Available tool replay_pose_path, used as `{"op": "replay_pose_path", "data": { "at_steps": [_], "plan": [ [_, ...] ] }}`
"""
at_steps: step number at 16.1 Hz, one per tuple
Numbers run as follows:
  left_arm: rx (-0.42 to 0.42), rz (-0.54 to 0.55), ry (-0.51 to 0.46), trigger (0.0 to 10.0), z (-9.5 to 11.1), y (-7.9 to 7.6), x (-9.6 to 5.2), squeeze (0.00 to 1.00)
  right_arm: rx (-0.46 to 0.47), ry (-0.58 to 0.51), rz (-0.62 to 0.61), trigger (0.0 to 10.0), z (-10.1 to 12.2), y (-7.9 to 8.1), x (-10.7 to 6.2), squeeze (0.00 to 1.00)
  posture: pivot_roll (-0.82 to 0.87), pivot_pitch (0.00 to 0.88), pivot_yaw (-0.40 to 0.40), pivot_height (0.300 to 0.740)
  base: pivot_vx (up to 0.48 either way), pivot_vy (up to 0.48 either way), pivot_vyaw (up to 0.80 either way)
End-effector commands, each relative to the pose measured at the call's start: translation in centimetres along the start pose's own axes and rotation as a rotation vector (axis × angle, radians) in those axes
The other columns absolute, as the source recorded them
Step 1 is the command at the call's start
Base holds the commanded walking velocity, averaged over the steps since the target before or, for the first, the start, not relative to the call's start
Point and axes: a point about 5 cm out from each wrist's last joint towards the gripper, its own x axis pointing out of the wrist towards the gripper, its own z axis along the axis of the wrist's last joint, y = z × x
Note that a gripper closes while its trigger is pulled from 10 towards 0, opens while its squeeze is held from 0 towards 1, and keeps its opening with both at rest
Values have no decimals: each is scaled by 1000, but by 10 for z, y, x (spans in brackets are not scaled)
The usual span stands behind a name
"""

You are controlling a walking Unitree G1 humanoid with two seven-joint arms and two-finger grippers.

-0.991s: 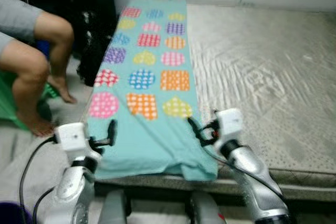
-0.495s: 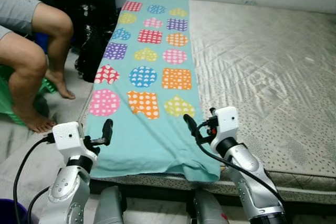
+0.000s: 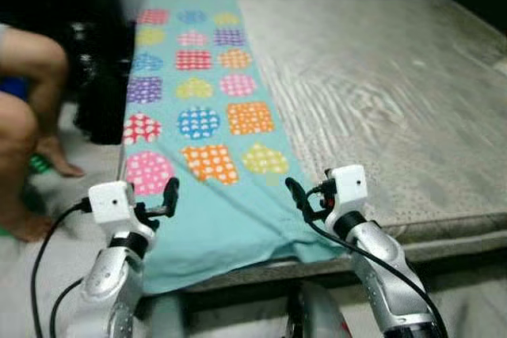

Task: Clean up the room

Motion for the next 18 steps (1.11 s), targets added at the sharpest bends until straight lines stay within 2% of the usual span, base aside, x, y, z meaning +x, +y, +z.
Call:
{"op": "replay_pose_path", "data": {
  "at_steps": [1, 8, 10, 11, 12, 15, 18],
  "plan": [
    [5, 32, 11, 10000, -1, 7, -2, 0, -3, -22, 27, 10000, 6, 6, 3, 0, -118, 91, -44, 592, 0, 0, 0],
    [15, 51, 23, 10000, -2, 9, -4, 0, -24, 2, 43, 10000, 4, 9, 5, 0, -112, 85, -45, 592, 0, 0, 0],
    [15, 42, 116, 10000, -9, 7, 0, 0, -84, 120, 15, 10000, -5, 5, 9, 0, -111, 91, -44, 592, 0, 0, 0],
    [-1, 40, 124, 10000, -8, 4, 1, 0, -127, 236, 0, 10000, -14, 2, 13, 0, -110, 101, -44, 592, 0, 0, 0],
    [5, 15, 146, 10000, -10, 0, -1, 0, -163, 300, 1, 10000, -19, 1, 14, 0, -102, 105, -47, 592, 0, 0, 0],
    [36, -15, 201, 10000, -13, -5, -13, 0, -170, 398, 36, 10000, -32, 5, 15, 0, -78, 131, -57, 592, 0, 0, 0],
    [8, -34, 236, 10000, -12, -8, -21, 0, -163, 459, 100, 10000, -40, 21, 21, 0, -63, 161, -57, 592, 0, 0, 0]
  ]
}}
